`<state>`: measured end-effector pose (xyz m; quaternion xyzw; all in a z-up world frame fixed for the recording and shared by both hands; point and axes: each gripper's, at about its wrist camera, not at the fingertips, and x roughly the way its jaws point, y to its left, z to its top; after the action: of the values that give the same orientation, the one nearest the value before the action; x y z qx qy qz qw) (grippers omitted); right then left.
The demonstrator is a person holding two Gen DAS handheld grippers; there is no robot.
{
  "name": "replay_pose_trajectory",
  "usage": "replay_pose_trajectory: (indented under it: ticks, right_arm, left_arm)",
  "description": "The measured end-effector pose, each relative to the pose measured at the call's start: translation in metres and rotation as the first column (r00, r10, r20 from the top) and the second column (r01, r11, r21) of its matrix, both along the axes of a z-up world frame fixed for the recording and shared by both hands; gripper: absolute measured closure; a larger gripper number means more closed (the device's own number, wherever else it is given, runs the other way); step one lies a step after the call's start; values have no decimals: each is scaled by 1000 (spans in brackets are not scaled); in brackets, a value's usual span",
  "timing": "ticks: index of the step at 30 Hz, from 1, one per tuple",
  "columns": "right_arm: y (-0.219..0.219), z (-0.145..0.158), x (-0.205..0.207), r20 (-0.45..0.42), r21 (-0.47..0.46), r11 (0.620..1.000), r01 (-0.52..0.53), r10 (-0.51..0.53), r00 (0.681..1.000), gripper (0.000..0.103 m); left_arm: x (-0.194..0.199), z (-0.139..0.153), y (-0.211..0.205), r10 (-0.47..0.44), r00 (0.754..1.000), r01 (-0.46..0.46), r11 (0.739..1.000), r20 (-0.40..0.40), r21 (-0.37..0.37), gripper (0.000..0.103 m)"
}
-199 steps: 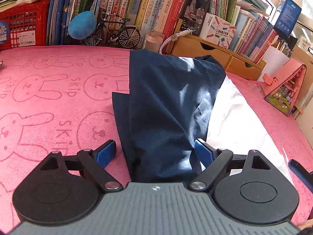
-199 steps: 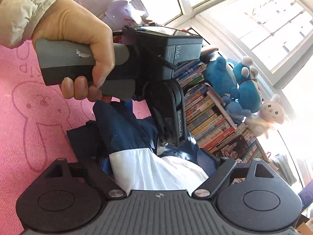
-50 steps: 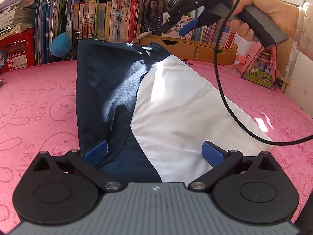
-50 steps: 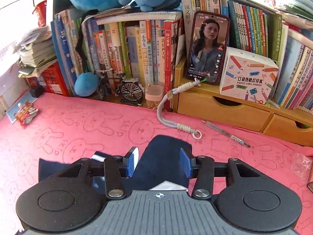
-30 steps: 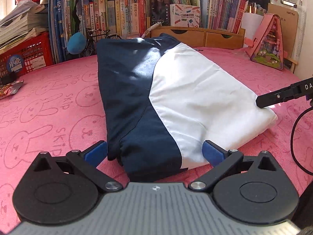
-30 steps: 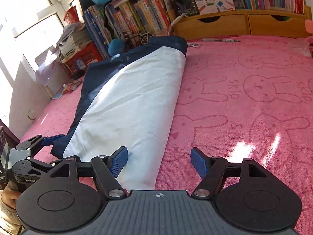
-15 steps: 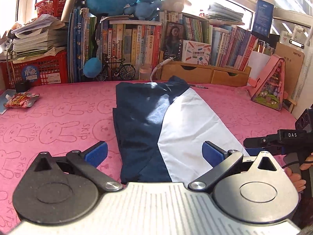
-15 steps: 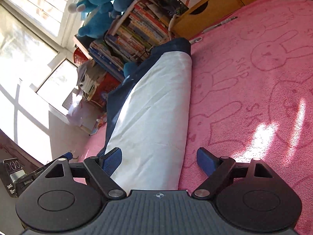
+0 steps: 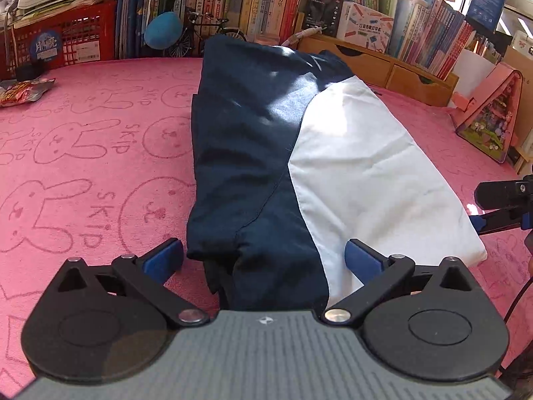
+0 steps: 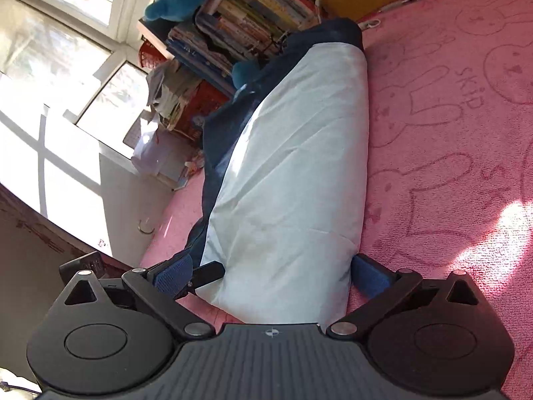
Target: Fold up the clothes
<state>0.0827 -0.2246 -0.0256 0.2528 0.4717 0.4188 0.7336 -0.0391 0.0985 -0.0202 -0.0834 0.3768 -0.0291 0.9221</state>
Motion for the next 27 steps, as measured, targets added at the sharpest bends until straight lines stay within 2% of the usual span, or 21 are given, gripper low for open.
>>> replay_pose_trajectory:
  ticks: [5,7,11,13,15,16,17,18,23,27]
  right_arm:
    - [14,-2,20,-43,9,999,31,-31,999,0]
    - [14,-1,16,-77,-3,999,32,-32,997,0]
    - [0,-6,-2,-168,54,999,-2,11,986,0]
    - [-2,-5,-9,-152,60,998,3,6,988,2]
    - [3,-3,-11,-142,5,999,35,-34,989,9]
    - [7,-1,-14,-138,-57,996,65,-73,988,33]
    - [12,1,-17,-128,-120,988,93,-108,986,75]
    - [14,5,-23,-106,-176,979,107,-126,986,75]
    - [3,23,-47,-46,-148,984,95,-103,994,78]
    - [5,9,-53,-38,-225,973,49,-59,998,73]
  left_arm:
    - [-3,-2,-11,-15,1000,14,997,11,72,0]
    - [-4,-2,-9,-19,1000,18,998,12,68,0]
    - [-5,-2,1,-31,999,30,999,17,43,0]
    - [-6,-3,1,-40,999,39,998,20,48,0]
    - [-5,-3,-1,-43,999,42,997,18,61,0]
    - [-5,-3,-1,-42,999,41,997,16,62,0]
    - [-6,-3,0,-41,999,40,998,12,57,0]
    - [-7,-2,1,-41,999,40,998,7,52,0]
    - [-21,3,18,-72,996,72,997,-44,3,0]
    - [-30,15,36,-55,996,53,998,-65,-22,0]
